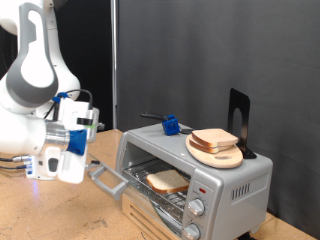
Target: Make a piece of toast with the oven
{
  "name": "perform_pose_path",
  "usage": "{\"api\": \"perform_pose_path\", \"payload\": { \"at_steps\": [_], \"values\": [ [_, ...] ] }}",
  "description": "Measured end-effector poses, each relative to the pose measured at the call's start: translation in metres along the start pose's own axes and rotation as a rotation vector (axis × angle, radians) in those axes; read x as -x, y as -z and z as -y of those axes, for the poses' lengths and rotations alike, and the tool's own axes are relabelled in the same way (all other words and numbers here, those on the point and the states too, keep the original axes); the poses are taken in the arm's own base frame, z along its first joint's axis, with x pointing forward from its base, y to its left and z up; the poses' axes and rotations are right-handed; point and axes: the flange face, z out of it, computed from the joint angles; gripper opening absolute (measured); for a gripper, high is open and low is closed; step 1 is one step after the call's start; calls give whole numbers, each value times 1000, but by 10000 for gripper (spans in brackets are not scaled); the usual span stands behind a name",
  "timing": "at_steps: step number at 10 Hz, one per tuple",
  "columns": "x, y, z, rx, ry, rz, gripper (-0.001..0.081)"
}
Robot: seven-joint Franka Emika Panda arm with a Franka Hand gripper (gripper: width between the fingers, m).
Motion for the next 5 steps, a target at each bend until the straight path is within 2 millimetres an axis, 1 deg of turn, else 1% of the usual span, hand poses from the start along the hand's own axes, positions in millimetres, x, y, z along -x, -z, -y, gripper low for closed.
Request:
{"api": "perform_pose_path", "payload": {
  "at_steps": [3,5],
  "values": [
    [5,-16,25,-22,23,-11,682],
    [8,-28,36,-21,31,-10,682]
  ]
}}
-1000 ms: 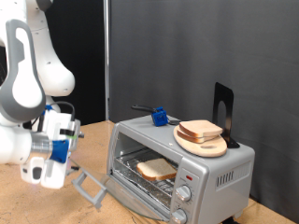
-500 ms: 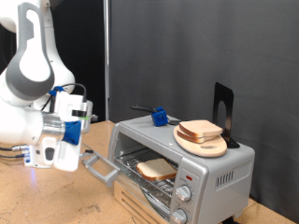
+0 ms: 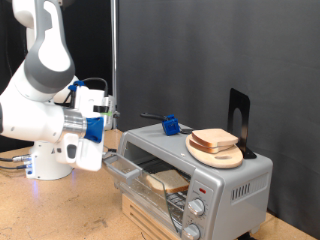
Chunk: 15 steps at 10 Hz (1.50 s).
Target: Make a piece of toast with the oven
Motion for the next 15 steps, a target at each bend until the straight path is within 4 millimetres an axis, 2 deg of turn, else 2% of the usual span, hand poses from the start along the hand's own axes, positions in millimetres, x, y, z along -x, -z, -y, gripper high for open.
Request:
{"api": "perform_pose_path", "payload": {
  "at_steps": [4,8,10,12,15],
  "values": [
    [11,-19,13,9,6,3,682],
    [34,-50,21,-8,-64,71,682],
    [44,-55,26,-3,-89,97,682],
    [52,-48,33,-24,-108,121,682],
    [54,-2,41,-121,-106,57,682]
  ]
}}
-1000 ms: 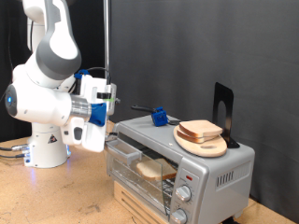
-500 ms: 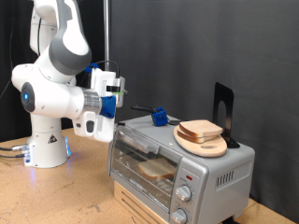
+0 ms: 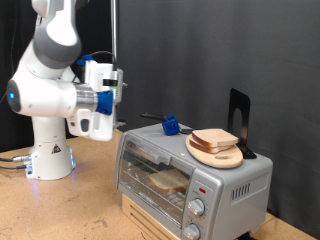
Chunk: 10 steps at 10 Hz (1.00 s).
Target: Make a piece of toast with the oven
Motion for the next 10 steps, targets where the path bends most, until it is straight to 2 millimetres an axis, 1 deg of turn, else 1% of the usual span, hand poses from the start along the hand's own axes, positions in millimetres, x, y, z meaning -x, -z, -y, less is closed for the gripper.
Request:
{"api": "perform_pose_path", "payload": {
  "at_steps": [2,3,5,7,9,10],
  "values": [
    [-1,29,7,-60,19,-88,682],
    [-2,39,12,-63,25,-115,682],
    [-2,36,10,-66,-3,-101,682],
    [-8,40,20,-104,-43,-127,682],
    [-26,51,34,-136,-65,-183,682],
    [-36,59,35,-140,-67,-205,682]
  ]
}}
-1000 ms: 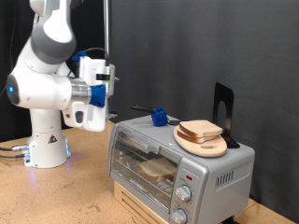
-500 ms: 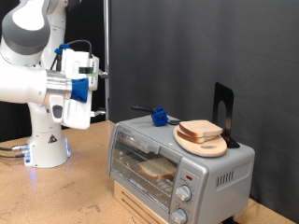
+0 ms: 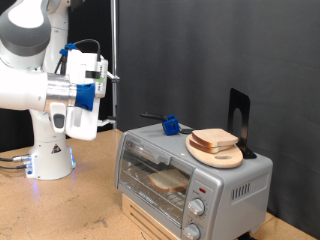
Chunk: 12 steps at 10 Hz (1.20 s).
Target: Make a piece of toast with the oven
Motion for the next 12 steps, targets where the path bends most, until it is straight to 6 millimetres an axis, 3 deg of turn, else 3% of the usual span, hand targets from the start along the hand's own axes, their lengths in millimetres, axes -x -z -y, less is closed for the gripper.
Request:
{"api": "perform_pose_path", "payload": {
  "at_steps": [6,9,12],
  "values": [
    [-75,18,-27,37,-76,35,682],
    [-77,17,-28,45,-134,16,682],
    [-95,6,-17,-19,-140,-61,682]
  ]
}}
